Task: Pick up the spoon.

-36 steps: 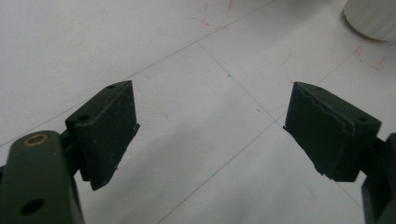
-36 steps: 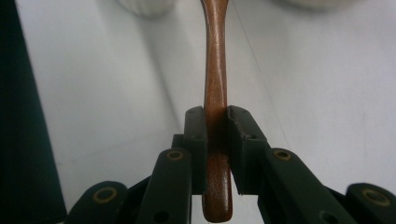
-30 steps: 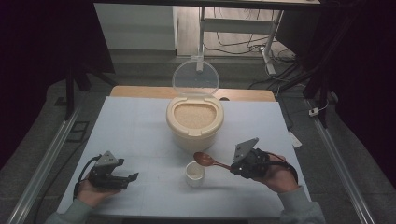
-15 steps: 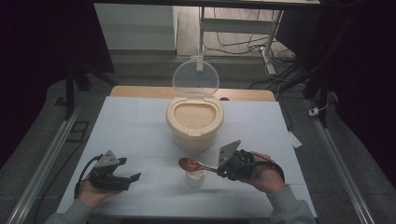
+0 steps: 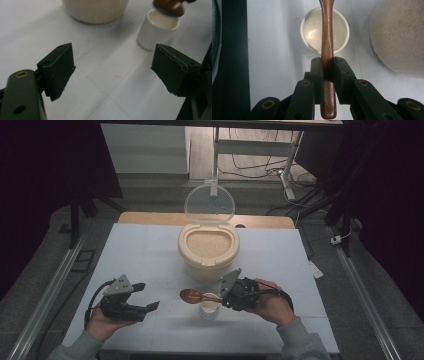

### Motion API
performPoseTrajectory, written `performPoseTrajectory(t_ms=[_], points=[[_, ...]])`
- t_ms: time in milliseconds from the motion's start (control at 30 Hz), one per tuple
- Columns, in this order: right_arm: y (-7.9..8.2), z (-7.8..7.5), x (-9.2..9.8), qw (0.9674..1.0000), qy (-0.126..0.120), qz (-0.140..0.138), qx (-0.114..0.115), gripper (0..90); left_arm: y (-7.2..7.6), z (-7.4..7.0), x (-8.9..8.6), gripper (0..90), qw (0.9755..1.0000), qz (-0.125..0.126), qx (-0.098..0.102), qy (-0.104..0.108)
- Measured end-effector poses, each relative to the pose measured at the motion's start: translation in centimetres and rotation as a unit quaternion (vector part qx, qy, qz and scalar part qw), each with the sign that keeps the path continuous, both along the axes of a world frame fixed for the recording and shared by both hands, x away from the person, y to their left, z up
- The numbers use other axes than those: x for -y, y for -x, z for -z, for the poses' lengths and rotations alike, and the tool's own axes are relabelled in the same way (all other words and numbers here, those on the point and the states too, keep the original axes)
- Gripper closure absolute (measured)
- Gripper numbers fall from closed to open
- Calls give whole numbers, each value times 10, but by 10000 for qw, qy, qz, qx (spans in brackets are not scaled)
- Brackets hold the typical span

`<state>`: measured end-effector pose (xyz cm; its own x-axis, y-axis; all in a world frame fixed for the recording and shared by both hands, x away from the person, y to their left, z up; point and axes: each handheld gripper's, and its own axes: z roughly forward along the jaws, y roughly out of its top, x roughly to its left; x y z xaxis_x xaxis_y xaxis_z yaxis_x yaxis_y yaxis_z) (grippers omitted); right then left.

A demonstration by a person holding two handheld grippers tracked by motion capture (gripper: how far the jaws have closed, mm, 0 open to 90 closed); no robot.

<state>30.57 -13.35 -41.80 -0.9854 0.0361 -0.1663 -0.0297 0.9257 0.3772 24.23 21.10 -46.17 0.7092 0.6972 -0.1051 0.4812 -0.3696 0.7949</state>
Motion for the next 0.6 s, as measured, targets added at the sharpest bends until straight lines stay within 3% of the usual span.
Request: performPoseTrajectory(t_ms=[167, 333, 600], points=[[2, -3, -5, 10000, 26, -39, 57, 777, -1, -20, 17, 189, 9995, 276, 139, 109], [4, -5, -11, 9999, 11, -85, 128, 777, -7, -37, 36, 206, 9983, 537, 213, 65], [3, -4, -18, 9998, 9, -123, 137, 777, -17, -46, 60, 221, 9965, 789, 221, -155]])
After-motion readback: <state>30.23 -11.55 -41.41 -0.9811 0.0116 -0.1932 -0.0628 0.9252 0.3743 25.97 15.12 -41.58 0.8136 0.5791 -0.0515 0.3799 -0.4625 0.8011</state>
